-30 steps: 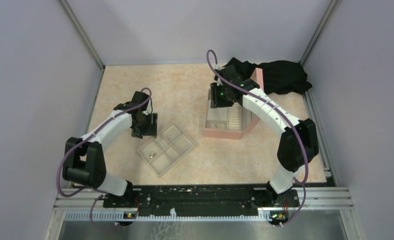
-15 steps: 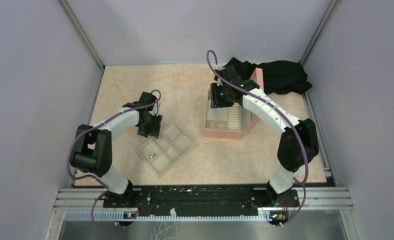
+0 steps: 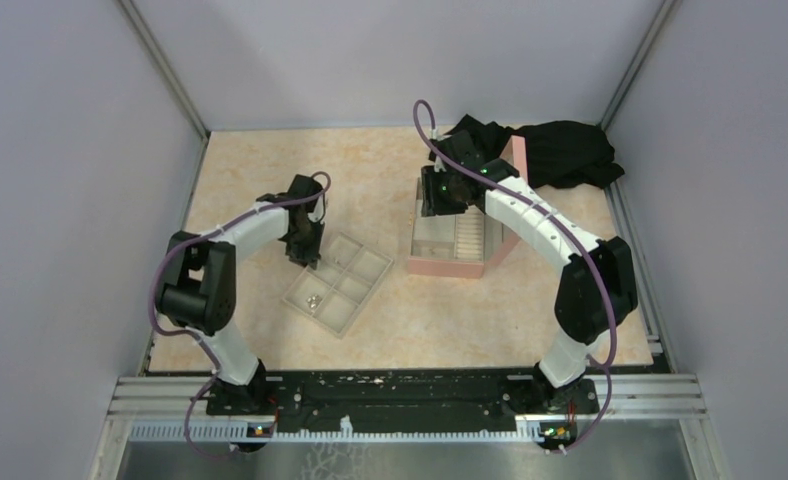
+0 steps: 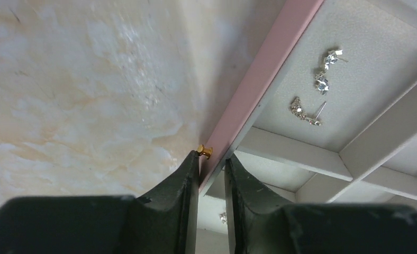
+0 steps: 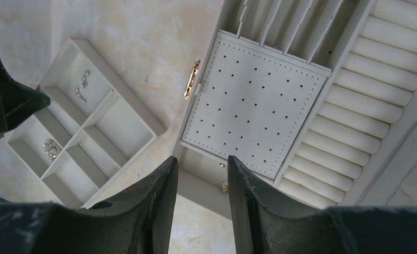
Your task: Organize the mixed jewelry
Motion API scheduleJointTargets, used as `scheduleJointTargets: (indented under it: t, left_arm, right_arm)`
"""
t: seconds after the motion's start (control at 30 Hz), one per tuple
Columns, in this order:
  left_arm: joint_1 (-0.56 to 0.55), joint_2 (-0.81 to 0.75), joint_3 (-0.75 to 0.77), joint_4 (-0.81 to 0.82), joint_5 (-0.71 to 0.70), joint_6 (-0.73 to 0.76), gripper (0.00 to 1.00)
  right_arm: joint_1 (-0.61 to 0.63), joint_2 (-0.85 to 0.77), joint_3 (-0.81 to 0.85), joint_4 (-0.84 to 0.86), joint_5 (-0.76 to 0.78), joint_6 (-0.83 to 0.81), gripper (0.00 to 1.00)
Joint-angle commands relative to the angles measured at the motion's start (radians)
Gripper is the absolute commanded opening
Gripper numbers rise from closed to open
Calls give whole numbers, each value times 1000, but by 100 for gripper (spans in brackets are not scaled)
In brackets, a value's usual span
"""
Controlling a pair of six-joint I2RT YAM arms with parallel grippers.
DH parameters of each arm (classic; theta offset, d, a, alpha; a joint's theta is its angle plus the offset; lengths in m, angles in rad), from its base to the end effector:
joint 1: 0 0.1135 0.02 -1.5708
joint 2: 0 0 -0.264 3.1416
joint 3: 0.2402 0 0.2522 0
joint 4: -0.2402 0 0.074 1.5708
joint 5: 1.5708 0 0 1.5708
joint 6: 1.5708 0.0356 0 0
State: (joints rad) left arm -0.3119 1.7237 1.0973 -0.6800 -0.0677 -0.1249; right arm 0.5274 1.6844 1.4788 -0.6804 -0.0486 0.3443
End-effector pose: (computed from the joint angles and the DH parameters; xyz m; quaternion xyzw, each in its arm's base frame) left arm 0.3076 -0.0967 0.1737 0.0881 0.9868 0.0042 0.1359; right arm 0.3200 0.1884 0.2997 -0.0942 0.9370 0.1624 0.2946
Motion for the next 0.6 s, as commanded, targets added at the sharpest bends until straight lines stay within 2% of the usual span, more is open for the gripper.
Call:
scheduleJointTargets:
  t: [0.0, 0.1, 0.13, 0.17, 0.57]
  left_arm:
    - [5, 91, 112, 9, -30, -75, 25]
    - [5, 155, 191, -12, -14, -116, 15]
    - [5, 177, 216, -17, -1, -131, 4]
    - [5, 197, 247, -26, 13, -143, 0]
    - [4, 351, 602, -220, 110, -276, 0]
  right_arm:
    - [-3, -50, 5, 4, 30, 11, 40]
    - [-9, -64, 23, -11, 87, 15, 40]
    - [-16, -74, 30, -13, 102, 19, 40]
    - [-27, -86, 35, -14, 114, 25, 40]
    - [-223, -245, 185, -77, 238, 25, 41]
